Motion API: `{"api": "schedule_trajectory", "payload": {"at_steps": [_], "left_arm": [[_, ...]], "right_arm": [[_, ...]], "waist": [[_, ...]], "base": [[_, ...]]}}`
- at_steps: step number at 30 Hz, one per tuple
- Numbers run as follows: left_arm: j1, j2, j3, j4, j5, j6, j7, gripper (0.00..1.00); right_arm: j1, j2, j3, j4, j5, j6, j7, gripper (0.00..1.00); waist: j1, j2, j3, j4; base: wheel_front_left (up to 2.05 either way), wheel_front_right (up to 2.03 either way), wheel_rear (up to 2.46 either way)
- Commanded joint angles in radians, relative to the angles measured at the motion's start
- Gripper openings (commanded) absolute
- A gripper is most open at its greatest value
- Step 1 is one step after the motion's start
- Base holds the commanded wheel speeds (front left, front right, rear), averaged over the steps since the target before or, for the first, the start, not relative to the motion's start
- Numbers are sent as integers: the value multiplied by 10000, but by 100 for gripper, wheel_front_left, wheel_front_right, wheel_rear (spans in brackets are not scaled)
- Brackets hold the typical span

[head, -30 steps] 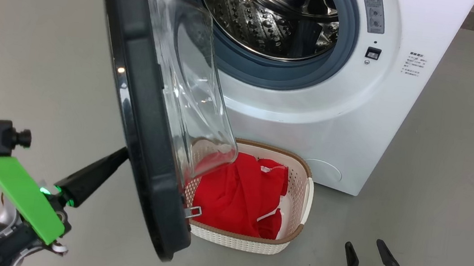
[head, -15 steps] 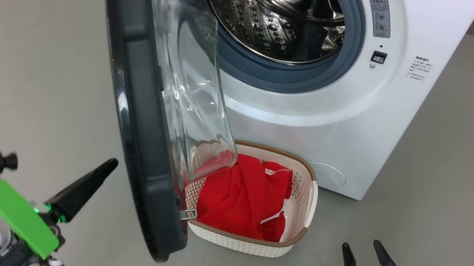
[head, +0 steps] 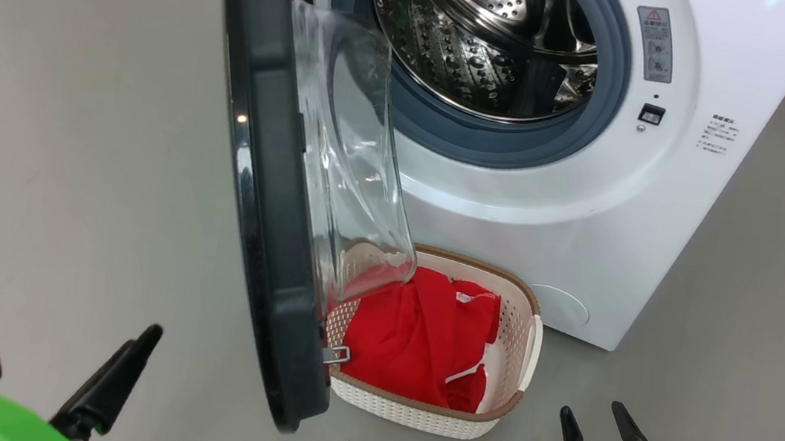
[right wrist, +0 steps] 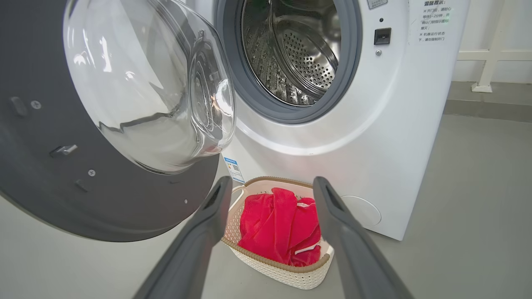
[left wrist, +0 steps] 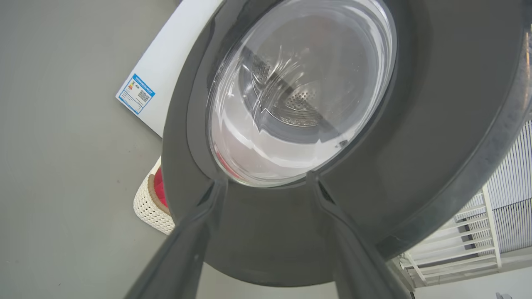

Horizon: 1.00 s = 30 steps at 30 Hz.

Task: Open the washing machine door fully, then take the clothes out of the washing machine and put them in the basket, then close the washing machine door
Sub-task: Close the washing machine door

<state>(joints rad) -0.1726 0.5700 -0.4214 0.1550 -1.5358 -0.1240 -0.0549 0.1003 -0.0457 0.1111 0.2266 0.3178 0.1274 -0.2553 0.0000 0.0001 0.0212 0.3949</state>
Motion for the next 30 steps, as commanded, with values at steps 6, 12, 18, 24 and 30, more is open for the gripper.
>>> {"api": "schedule_trajectory", "payload": {"at_steps": [6, 12, 18, 24, 30], "left_arm": [[377, -141, 571, 365, -26, -67, -1221, 100], [759, -514, 516, 915, 270, -67, -1809, 100], [1072, -1109, 1022, 1518, 933, -67, -2057, 100], [1286, -1951, 2529, 1933, 2896, -67, -2065, 100], [1491, -2825, 3680, 1727, 5482, -67, -2066, 100]], "right_arm": [[-207, -45, 245, -184, 63, 33, -65, 100], [-229, -45, 258, -168, 40, 33, -65, 100], [-278, -45, 292, -146, 45, 33, -65, 100], [-342, -45, 246, -123, 42, 33, -65, 100], [-393, -45, 219, -116, 47, 33, -65, 100]], "waist": [[0, -1, 28, 133], [0, -1, 69, 220], [0, -1, 107, 219], [0, -1, 124, 205], [0, -1, 134, 189]], "base": [[0, 0, 0], [0, 0, 0], [0, 0, 0], [0, 0, 0], [0, 0, 0]]}}
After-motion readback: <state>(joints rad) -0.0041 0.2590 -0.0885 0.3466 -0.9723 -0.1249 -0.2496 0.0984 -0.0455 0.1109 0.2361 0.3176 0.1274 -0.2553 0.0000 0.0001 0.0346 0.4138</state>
